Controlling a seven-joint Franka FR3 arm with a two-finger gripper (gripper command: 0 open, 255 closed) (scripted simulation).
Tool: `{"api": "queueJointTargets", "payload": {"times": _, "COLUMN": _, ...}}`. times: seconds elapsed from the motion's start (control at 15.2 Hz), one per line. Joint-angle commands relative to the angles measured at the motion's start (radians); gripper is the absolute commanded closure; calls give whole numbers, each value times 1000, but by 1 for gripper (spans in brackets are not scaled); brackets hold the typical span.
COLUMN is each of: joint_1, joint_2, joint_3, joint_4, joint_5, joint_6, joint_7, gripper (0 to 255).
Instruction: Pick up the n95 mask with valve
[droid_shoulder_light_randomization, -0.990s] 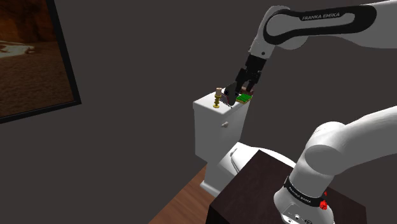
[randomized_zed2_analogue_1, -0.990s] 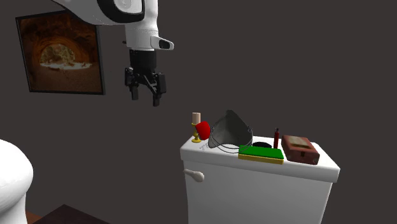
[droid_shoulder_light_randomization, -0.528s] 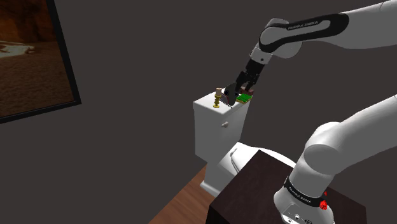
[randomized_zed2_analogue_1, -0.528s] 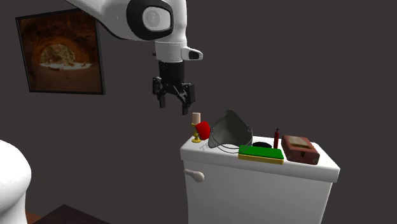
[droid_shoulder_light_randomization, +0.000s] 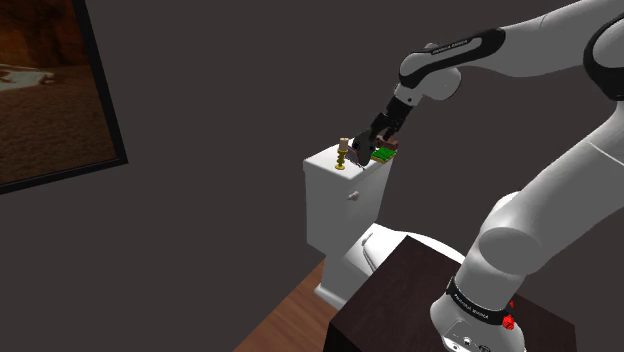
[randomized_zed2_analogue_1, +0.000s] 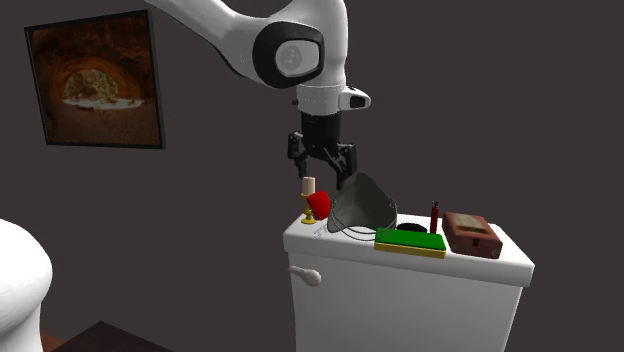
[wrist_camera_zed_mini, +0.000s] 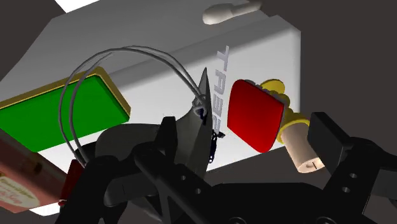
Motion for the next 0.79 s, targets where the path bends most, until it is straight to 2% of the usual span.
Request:
{"api": "queueJointTargets", "payload": {"times": 0.0, "joint_1": 13, "joint_2": 65, "joint_3": -47, "joint_4": 45, "joint_5": 50, "joint_6": 30, "joint_7": -66, "gripper": 0}}
{"api": "queueJointTargets", "payload": {"times": 0.53, "joint_1": 25, "joint_2": 106, "joint_3": -65, "joint_4": -19, "joint_5": 95, "joint_6": 127, "joint_7": -119, "gripper": 0}}
{"api": "queueJointTargets", "payload": {"times": 0.66, "joint_1": 25, "joint_2": 106, "joint_3": -65, "joint_4": -19, "joint_5": 95, "joint_6": 127, "joint_7": -119, "gripper": 0}}
{"api": "queueJointTargets", "payload": {"times": 0.73, "joint_1": 24, "joint_2": 105, "joint_3": -65, "joint_4": -20, "joint_5": 94, "joint_6": 126, "joint_7": -118, "gripper": 255}}
